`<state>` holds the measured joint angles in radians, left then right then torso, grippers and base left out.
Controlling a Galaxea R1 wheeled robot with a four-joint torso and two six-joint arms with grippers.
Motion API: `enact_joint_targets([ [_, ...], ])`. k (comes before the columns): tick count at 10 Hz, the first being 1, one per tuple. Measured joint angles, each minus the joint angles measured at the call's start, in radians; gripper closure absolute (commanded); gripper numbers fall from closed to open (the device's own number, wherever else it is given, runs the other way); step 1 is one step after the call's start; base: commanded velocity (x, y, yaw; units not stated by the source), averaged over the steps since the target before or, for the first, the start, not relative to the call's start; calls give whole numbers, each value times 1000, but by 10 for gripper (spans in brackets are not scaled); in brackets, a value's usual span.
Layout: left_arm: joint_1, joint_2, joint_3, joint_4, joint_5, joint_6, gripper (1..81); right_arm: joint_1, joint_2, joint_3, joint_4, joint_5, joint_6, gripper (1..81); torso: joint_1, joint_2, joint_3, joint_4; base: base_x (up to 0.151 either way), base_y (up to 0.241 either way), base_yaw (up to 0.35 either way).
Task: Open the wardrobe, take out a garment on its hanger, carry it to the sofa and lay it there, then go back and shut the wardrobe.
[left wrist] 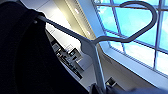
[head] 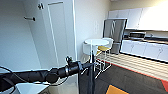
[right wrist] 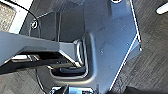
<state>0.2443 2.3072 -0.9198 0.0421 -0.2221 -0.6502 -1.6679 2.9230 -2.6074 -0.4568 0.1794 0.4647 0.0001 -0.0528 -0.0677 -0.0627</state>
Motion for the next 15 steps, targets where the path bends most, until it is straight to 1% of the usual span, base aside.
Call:
enact_joint_targets([
  [3, 8, 0, 0, 4, 1, 0, 811, 0, 1, 0, 2, 0, 0, 10, 0, 0, -1, 0, 0, 0, -204],
  [4, 8, 0, 0, 7, 0, -1, 811, 0, 1, 0, 2, 1, 0, 10, 0, 0, -10, 0, 0, 0, -204],
  [5, 8, 0, 0, 9, 0, -1, 811, 3, 0, 0, 2, 1, 0, 10, -1, 0, -32, 0, 0, 0, -205],
  [7, 8, 0, 0, 14, -1, 0, 811, 6, 0, 0, 3, 3, 0, 10, 0, 0, -97, 0, 0, 0, -204],
  [9, 7, 1, -7, 14, 1, -1, 811, 16, 1, 0, 4, 5, 0, 10, 1, 1, -122, 0, 0, 0, -204],
  [15, 8, 6, -6, 15, -2, 2, 811, 19, 3, -1, 8, 7, 0, 10, 1, 1, -125, 0, 0, 0, -204],
])
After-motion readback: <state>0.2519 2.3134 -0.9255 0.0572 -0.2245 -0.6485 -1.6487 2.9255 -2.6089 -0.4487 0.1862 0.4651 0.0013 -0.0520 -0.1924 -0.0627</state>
